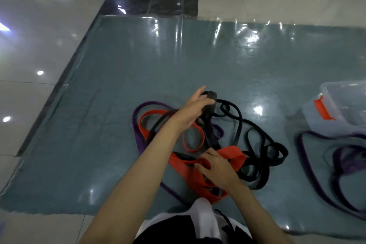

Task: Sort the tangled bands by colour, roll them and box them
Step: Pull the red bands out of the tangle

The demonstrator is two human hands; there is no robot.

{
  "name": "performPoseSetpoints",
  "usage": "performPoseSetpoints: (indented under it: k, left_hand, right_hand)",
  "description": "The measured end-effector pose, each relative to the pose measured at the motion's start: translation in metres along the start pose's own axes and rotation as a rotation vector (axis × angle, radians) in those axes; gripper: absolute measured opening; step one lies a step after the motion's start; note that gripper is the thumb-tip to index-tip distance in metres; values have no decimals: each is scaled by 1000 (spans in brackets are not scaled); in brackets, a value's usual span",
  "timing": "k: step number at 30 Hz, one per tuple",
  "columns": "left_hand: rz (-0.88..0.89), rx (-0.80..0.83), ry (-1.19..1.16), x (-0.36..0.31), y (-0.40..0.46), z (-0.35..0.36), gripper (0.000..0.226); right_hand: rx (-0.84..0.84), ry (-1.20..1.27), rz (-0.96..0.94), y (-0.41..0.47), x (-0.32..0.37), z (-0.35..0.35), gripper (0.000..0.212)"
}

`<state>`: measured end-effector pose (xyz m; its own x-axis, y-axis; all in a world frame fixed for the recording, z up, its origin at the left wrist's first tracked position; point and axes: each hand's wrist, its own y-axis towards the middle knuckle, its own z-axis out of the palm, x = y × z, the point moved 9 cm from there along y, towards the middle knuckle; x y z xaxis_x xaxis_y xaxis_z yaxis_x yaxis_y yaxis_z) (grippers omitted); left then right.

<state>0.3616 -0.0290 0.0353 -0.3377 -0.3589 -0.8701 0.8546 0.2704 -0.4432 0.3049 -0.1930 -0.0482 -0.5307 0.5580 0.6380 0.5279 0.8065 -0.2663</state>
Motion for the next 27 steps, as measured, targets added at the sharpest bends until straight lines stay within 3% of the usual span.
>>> performPoseSetpoints:
  k: [2, 4, 7, 9, 12, 14, 16, 21, 27]
  left_hand:
    - [-109, 153, -40, 17, 5, 31, 73]
    - [-167, 228, 133, 34, 5, 40, 71]
    - [-192, 168, 432, 62, 0, 18, 57]
    - [-148, 39, 534, 76, -8, -13, 46]
    - [107, -333, 855, 75, -33, -73, 25]
    - [236, -581, 1029, 70, -59, -102, 23]
    - [255, -721, 1097, 67, -74, -126, 24]
    - [-84, -537, 1069, 94, -64, -161, 35]
    - [-78, -564, 948, 96, -62, -172, 59]
  right_hand:
    - [-2, -1, 0, -4, 1, -1, 35]
    - [-16, 15, 11, -7, 0, -4, 35]
    - [-59, 18, 31, -11, -4, -9, 35]
    - [-72, 12, 60, -14, -8, -9, 34]
    - [-91, 13, 89, -16, -12, -9, 30]
    - [-97, 20, 100, -14, -11, -8, 28]
    - [-93, 18, 101, -7, -8, -9, 30]
    - [41, -54, 225, 28, -1, -7, 60]
    - [205, -418, 264, 52, 15, 16, 87]
